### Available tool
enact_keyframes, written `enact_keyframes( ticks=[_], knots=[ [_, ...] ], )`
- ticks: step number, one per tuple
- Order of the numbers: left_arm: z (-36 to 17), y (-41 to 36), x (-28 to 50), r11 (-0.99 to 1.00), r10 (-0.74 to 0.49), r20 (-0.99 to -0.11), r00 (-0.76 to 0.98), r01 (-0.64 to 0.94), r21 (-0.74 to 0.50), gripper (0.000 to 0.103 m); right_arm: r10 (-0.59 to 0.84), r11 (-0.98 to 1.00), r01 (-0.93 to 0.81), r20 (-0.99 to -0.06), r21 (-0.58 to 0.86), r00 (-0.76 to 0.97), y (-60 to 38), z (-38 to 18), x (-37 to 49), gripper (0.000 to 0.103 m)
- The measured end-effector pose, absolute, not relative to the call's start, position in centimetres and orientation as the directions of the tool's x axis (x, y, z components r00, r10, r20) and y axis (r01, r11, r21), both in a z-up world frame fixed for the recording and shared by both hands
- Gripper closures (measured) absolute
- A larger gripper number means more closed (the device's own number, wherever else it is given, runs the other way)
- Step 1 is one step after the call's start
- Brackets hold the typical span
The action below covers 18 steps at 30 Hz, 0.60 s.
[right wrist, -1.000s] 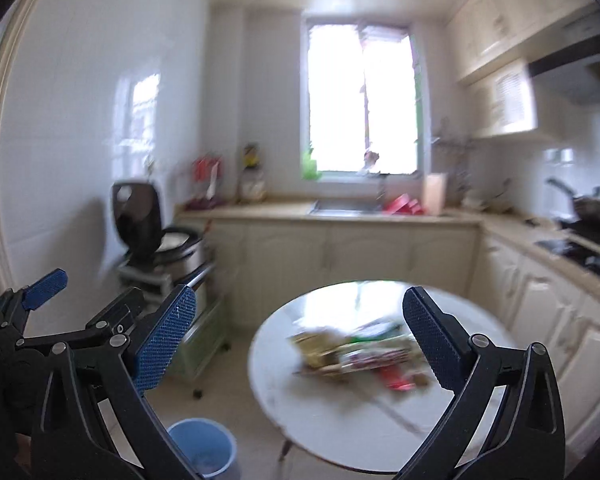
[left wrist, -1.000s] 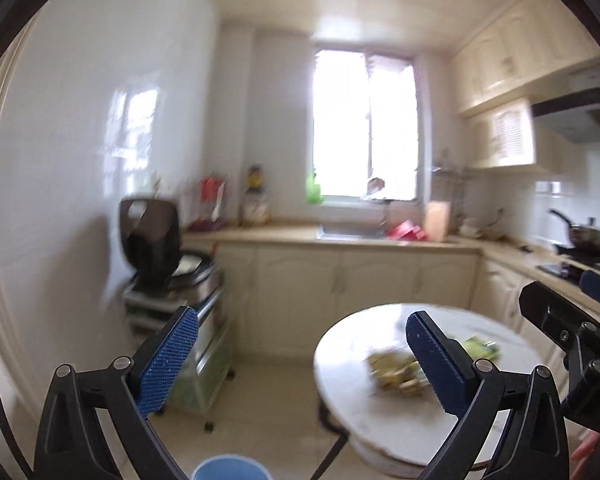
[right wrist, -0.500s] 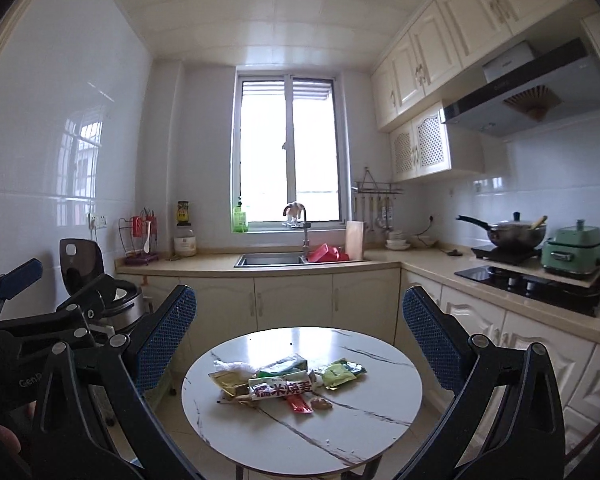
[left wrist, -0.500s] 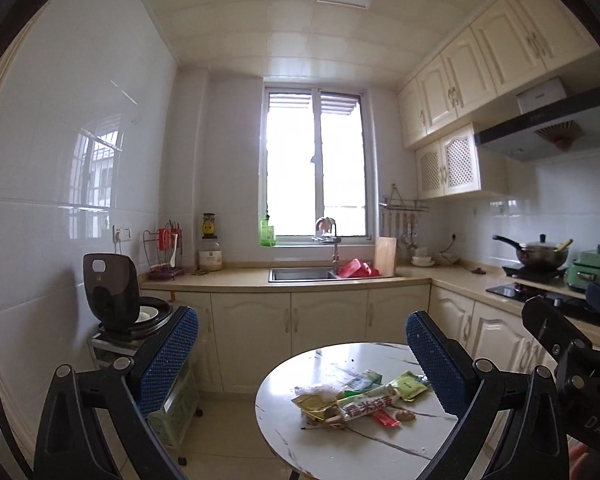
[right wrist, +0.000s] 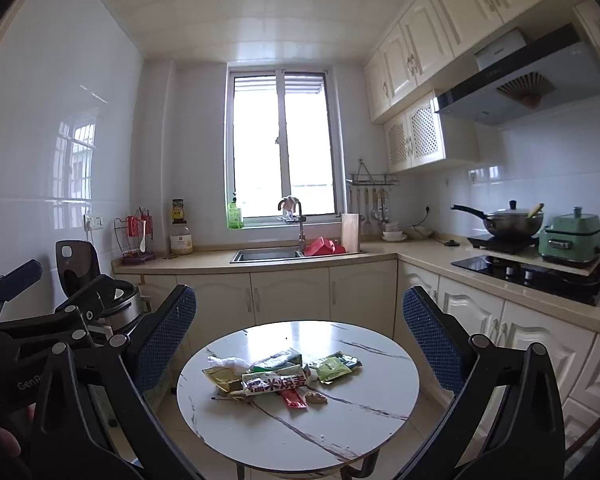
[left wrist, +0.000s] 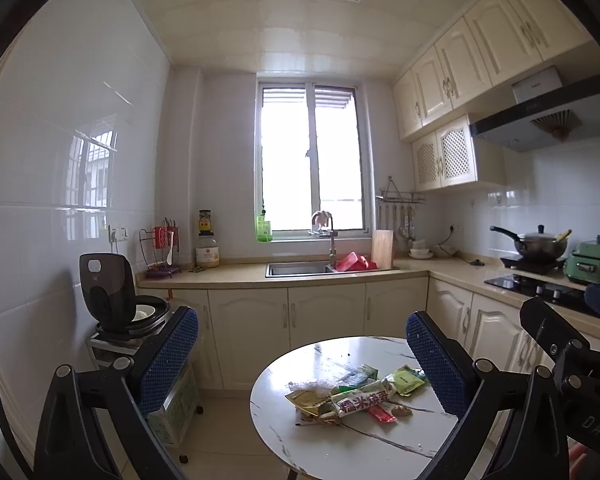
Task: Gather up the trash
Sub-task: 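Move both tools back toward the table, then reach both tools into the pile of snack wrappers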
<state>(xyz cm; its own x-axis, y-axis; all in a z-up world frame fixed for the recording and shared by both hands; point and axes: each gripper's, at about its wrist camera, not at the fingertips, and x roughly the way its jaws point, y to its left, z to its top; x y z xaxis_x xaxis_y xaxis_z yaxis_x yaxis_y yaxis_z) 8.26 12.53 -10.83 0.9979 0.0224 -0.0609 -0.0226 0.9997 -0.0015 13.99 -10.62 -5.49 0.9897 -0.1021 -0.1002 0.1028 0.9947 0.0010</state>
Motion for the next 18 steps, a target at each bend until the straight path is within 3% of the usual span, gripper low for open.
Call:
enact_keyframes(
  ticks=[9, 18],
  knots=[
    [-10.6, 11.6, 10.0, 1.000, 0.025, -0.094, 0.995, -0.024, 0.017, 0.001, -0.120, 0.992, 0.122, -0.124, 0.011, 0.985, -12.3, -6.3, 15.2, 0.000],
    [-13.1, 11.6, 19.1, 1.000, -0.016, -0.296, 0.955, 0.018, 0.004, 0.001, -0.194, 0.977, 0.211, -0.255, 0.040, 0.947, -17.7, -10.5, 21.3, 0.000]
  ],
)
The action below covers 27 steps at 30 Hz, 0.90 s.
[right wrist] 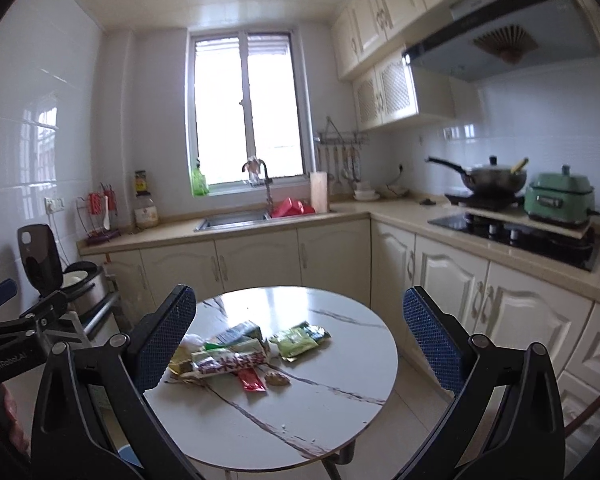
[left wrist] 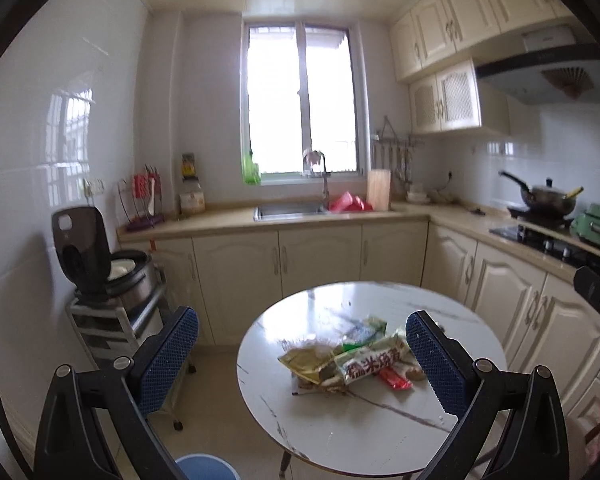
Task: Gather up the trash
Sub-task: 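Reach both tools into the pile of snack wrappers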
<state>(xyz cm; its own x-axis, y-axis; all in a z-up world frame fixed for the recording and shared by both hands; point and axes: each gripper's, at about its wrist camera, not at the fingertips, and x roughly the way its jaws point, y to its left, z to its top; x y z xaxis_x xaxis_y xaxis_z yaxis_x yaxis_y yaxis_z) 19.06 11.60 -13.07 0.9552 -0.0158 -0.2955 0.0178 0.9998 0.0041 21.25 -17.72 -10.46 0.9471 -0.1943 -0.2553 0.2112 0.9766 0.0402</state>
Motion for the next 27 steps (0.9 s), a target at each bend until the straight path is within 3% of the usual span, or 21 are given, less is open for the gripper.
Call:
enact_keyframes(
  ticks=[8, 12, 19, 22, 24, 27],
  knots=[
    [-17.7, 9.0, 30.2, 0.993, -0.114, -0.474, 0.873, 0.111, -0.034, 0.001, -0.209, 0.969, 0.247, -0.451, 0.027, 0.868, -22.0, -17.9, 30.6, 0.000],
    [-19.1, 5.1, 34.9, 0.977, -0.149, -0.532, 0.834, 0.208, 0.052, 0.001, -0.194, 0.970, 0.243, -0.544, 0.019, 0.816, -23.2, -21.8, 34.8, 0.000],
    [-23.1, -1.0, 42.8, 0.926, -0.067, -0.617, 0.784, 0.280, 0.255, 0.001, -0.141, 0.976, 0.217, -0.668, 0.032, 0.730, -24.6, -26.6, 41.4, 0.000],
    [-24.7, -2.2, 45.5, 0.915, -0.054, -0.646, 0.762, 0.297, 0.273, 0.012, -0.135, 0.975, 0.219, -0.686, 0.037, 0.715, -25.3, -27.1, 43.3, 0.000],
    [-25.3, -2.6, 46.9, 0.913, -0.063, -0.677, 0.733, 0.317, 0.258, 0.027, -0.117, 0.977, 0.208, -0.702, 0.046, 0.703, -25.6, -27.6, 44.7, 0.000],
    [-25.2, -3.0, 48.1, 0.917, -0.081, -0.684, 0.725, 0.324, 0.234, 0.031, -0.097, 0.979, 0.195, -0.726, 0.052, 0.681, -25.7, -28.3, 46.7, 0.000]
  ],
)
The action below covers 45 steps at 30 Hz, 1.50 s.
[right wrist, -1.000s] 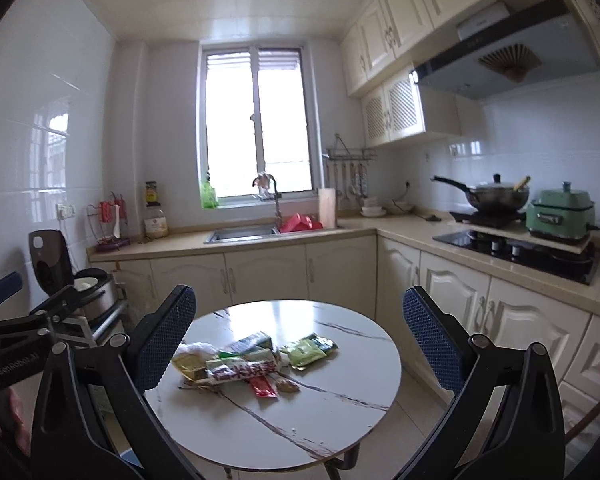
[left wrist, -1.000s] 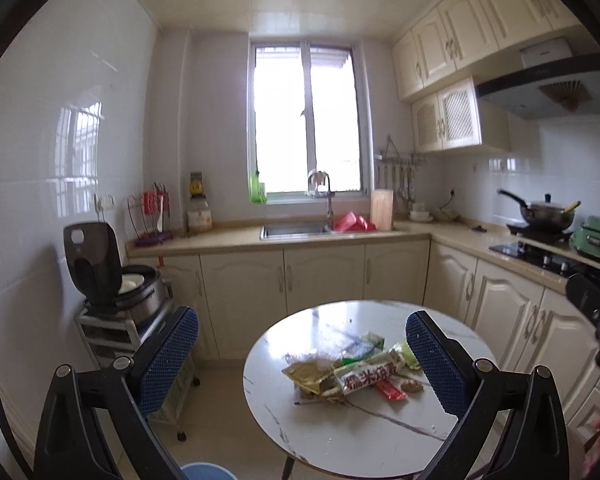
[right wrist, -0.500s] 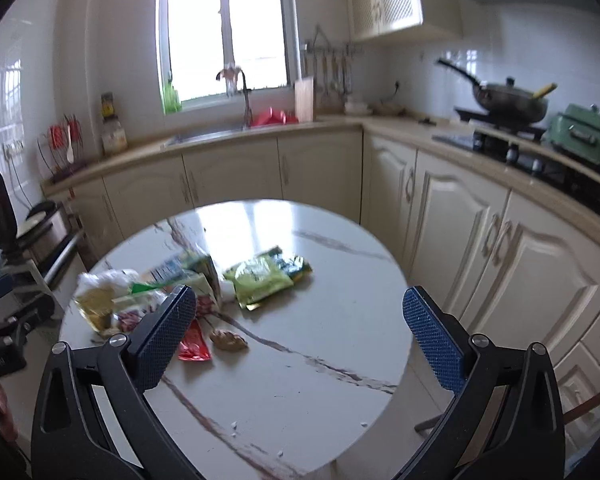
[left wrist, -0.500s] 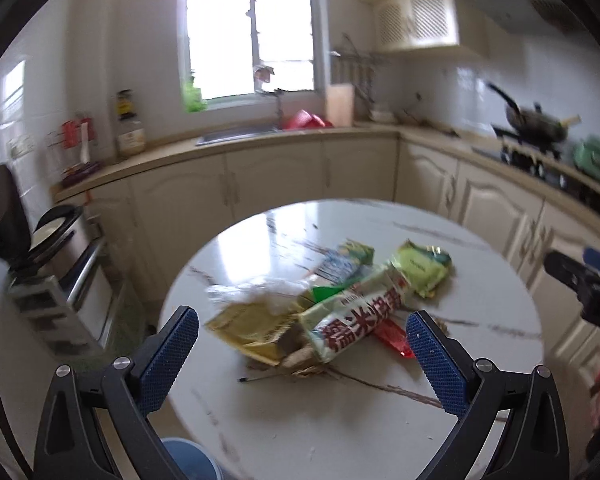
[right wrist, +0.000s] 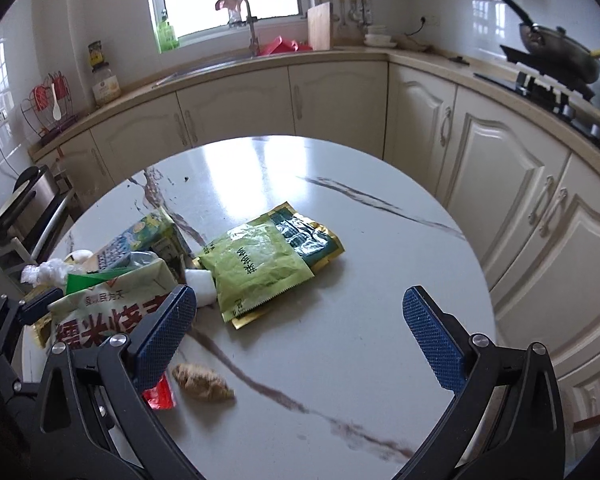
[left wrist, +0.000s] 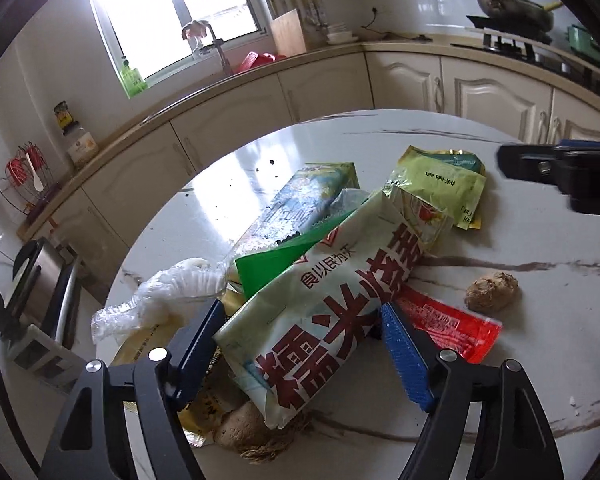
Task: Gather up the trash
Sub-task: 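Reach both tools into the pile of snack wrappers, then grasp the crinkled clear wrapper with the left tool while the right tool grasps a green wrapper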
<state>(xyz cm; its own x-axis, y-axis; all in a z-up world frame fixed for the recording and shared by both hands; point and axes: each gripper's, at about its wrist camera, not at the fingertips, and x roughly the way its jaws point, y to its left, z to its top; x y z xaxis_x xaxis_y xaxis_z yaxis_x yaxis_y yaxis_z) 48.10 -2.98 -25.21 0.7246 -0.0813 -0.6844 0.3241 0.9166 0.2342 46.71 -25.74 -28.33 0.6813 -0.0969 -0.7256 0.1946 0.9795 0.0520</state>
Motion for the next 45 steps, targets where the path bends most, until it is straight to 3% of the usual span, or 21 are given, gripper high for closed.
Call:
enact_keyframes(
  ticks=[2, 4, 5, 7, 10, 13, 15, 17, 23, 31, 39, 45],
  knots=[
    [-24.7, -2.8, 48.6, 0.917, -0.115, -0.683, 0.721, 0.342, 0.207, 0.041, -0.071, 0.981, 0.181, -0.743, 0.068, 0.666, -26.0, -29.0, 47.9, 0.000],
    [-24.2, -2.1, 48.8, 0.918, -0.164, -0.682, 0.713, 0.364, 0.160, 0.073, -0.008, 0.979, 0.162, -0.766, 0.126, 0.643, -26.4, -29.9, 49.4, 0.000],
    [-23.8, -1.7, 49.0, 0.918, -0.212, -0.680, 0.702, 0.382, 0.108, 0.080, 0.023, 0.976, 0.154, -0.771, 0.156, 0.637, -26.6, -30.2, 50.0, 0.000],
    [-23.6, -0.7, 49.9, 0.915, -0.275, -0.699, 0.660, 0.404, 0.022, 0.083, 0.002, 0.977, 0.167, -0.789, 0.132, 0.614, -26.9, -31.0, 51.3, 0.000],
    [-23.3, -0.6, 50.3, 0.910, -0.295, -0.701, 0.650, 0.415, 0.003, 0.082, 0.038, 0.971, 0.166, -0.799, 0.171, 0.600, -27.6, -31.5, 52.6, 0.001],
    [-22.4, 0.0, 49.6, 0.907, -0.325, -0.687, 0.650, 0.421, -0.031, 0.074, 0.008, 0.974, 0.174, -0.785, 0.148, 0.619, -28.7, -30.8, 52.3, 0.000],
    [-21.8, 0.3, 49.3, 0.918, -0.310, -0.676, 0.669, 0.395, -0.031, 0.040, 0.038, 0.969, 0.167, -0.783, 0.180, 0.621, -29.3, -30.6, 51.9, 0.000],
    [-21.3, 0.6, 49.1, 0.937, -0.270, -0.653, 0.707, 0.350, -0.009, 0.028, 0.063, 0.962, 0.168, -0.775, 0.215, 0.629, -29.3, -30.2, 51.3, 0.000],
    [-20.7, 3.7, 47.3, 0.974, -0.188, -0.615, 0.765, 0.228, -0.015, 0.023, 0.156, 0.959, 0.095, -0.773, 0.268, 0.615, -24.9, -29.7, 49.6, 0.000],
    [-22.9, 8.1, 46.3, 0.998, -0.041, -0.653, 0.756, 0.061, 0.008, 0.019, 0.175, 0.962, 0.084, -0.822, 0.260, 0.542, -17.7, -30.8, 50.5, 0.000],
    [-22.9, 9.9, 47.3, 0.997, -0.079, -0.671, 0.737, 0.060, -0.051, 0.011, 0.052, 0.987, 0.106, -0.869, 0.119, 0.493, -15.0, -32.9, 52.1, 0.000],
    [-23.4, 9.8, 50.0, 0.989, -0.141, -0.704, 0.696, 0.132, -0.067, 0.009, -0.005, 0.995, 0.087, -0.854, 0.047, 0.520, -15.0, -32.8, 51.4, 0.015]
  ],
)
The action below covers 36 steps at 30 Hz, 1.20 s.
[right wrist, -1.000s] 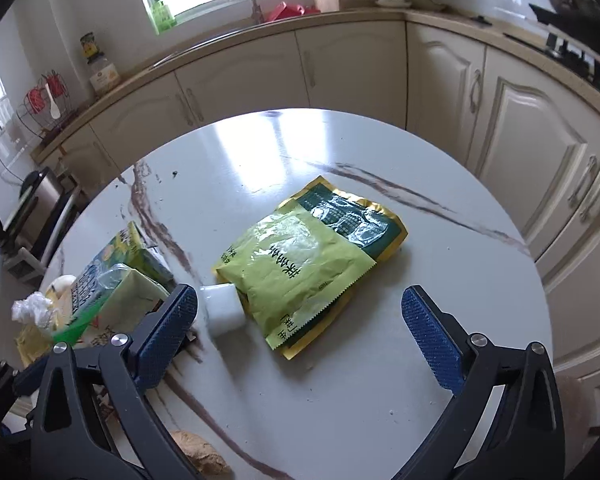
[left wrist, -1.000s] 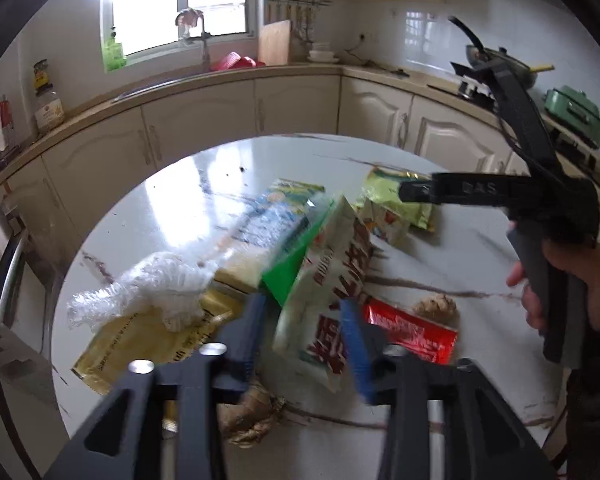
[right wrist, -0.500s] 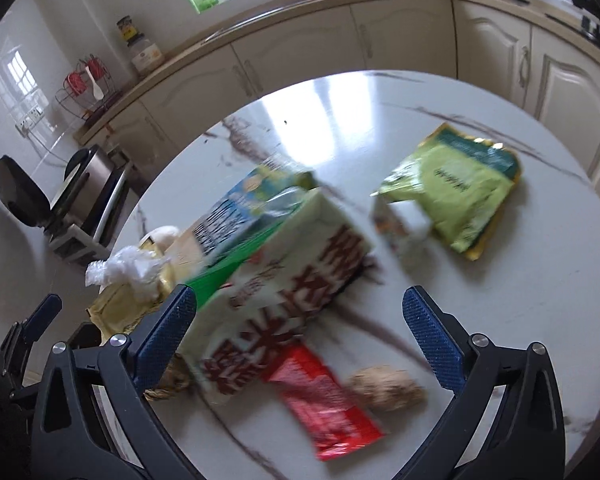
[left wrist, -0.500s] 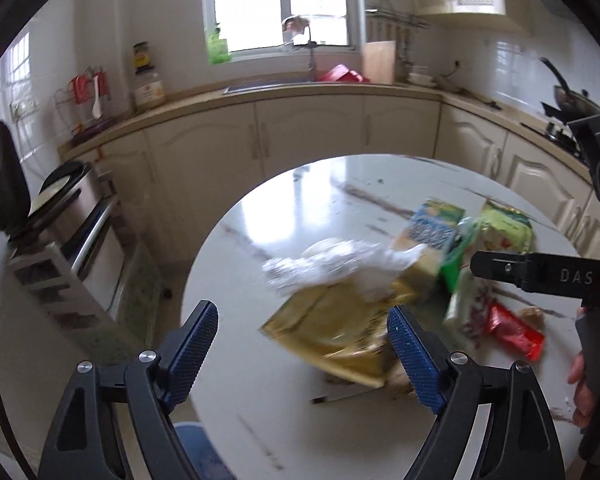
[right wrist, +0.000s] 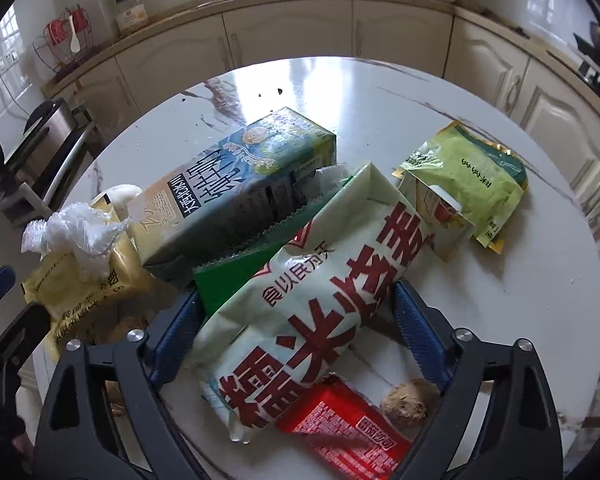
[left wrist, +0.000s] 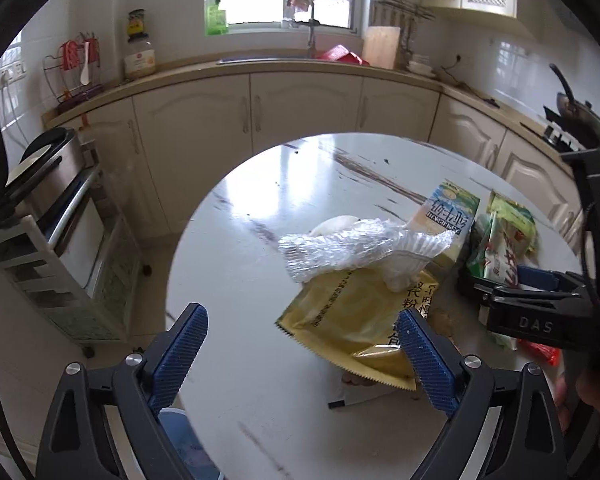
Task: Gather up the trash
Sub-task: 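Grasp the crinkled clear wrapper with the left tool while the right tool grasps a green wrapper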
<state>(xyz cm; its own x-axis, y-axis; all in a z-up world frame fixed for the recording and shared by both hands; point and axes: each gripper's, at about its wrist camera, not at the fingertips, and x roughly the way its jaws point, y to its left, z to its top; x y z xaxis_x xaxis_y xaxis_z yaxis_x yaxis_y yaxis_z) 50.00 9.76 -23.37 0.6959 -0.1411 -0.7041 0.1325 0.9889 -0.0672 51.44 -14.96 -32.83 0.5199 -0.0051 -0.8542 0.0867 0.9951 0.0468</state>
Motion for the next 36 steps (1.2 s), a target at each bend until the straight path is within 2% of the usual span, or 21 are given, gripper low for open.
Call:
enact_keyframes(
  ticks=[7, 11, 14, 19, 22, 24, 25, 26, 29, 33, 35, 36],
  knots=[
    [-22.6, 8.9, 52.7, 0.982, -0.144, -0.693, 0.707, 0.188, -0.012, 0.009, 0.052, 0.993, 0.060, -0.829, 0.103, 0.557, -16.3, -32.6, 50.5, 0.029],
    [-21.5, 9.1, 52.2, 0.975, -0.180, -0.644, 0.744, 0.221, -0.017, 0.006, 0.104, 0.986, 0.046, -0.812, 0.158, 0.574, -17.3, -32.5, 50.2, 0.032],
    [-21.8, 8.2, 53.1, 0.968, -0.139, -0.638, 0.757, 0.240, 0.075, 0.006, 0.135, 0.980, 0.042, -0.799, 0.197, 0.586, -18.1, -32.5, 50.0, 0.033],
    [-23.3, 5.4, 54.8, 0.947, -0.121, -0.656, 0.745, 0.284, 0.147, 0.011, 0.170, 0.971, 0.035, -0.786, 0.237, 0.594, -18.9, -32.3, 49.8, 0.034],
    [-23.7, 4.3, 55.7, 0.937, -0.121, -0.659, 0.743, 0.304, 0.170, 0.034, 0.183, 0.967, 0.030, -0.772, 0.253, 0.609, -19.3, -31.7, 49.2, 0.037],
    [-23.8, 4.1, 55.9, 0.936, -0.162, -0.665, 0.729, 0.328, 0.131, 0.060, 0.186, 0.967, 0.026, -0.766, 0.255, 0.615, -19.4, -31.3, 49.0, 0.038],
    [-23.8, 4.1, 56.0, 0.933, -0.187, -0.668, 0.720, 0.343, 0.108, 0.067, 0.190, 0.966, 0.023, -0.765, 0.258, 0.616, -19.4, -31.2, 49.0, 0.039],
    [-23.6, 4.3, 56.0, 0.933, -0.203, -0.666, 0.718, 0.348, 0.091, 0.079, 0.193, 0.965, 0.022, -0.762, 0.262, 0.618, -19.5, -31.1, 49.0, 0.039],
    [-22.7, 5.2, 55.6, 0.938, -0.244, -0.640, 0.729, 0.346, 0.037, 0.085, 0.199, 0.960, 0.026, -0.748, 0.278, 0.633, -20.1, -30.8, 48.6, 0.041],
    [-21.5, 6.6, 54.8, 0.917, -0.360, -0.610, 0.706, 0.390, -0.090, 0.085, 0.203, 0.959, 0.025, -0.746, 0.282, 0.635, -20.0, -30.2, 48.2, 0.043],
    [-21.3, 6.2, 54.1, 0.914, -0.371, -0.601, 0.708, 0.394, -0.100, 0.085, 0.216, 0.953, 0.026, -0.739, 0.301, 0.638, -20.3, -30.2, 47.9, 0.047],
    [-21.2, 6.3, 53.8, 0.913, -0.374, -0.598, 0.709, 0.394, -0.104, 0.085, 0.225, 0.951, 0.023, -0.738, 0.309, 0.636, -20.4, -30.2, 47.7, 0.091]
  ],
)
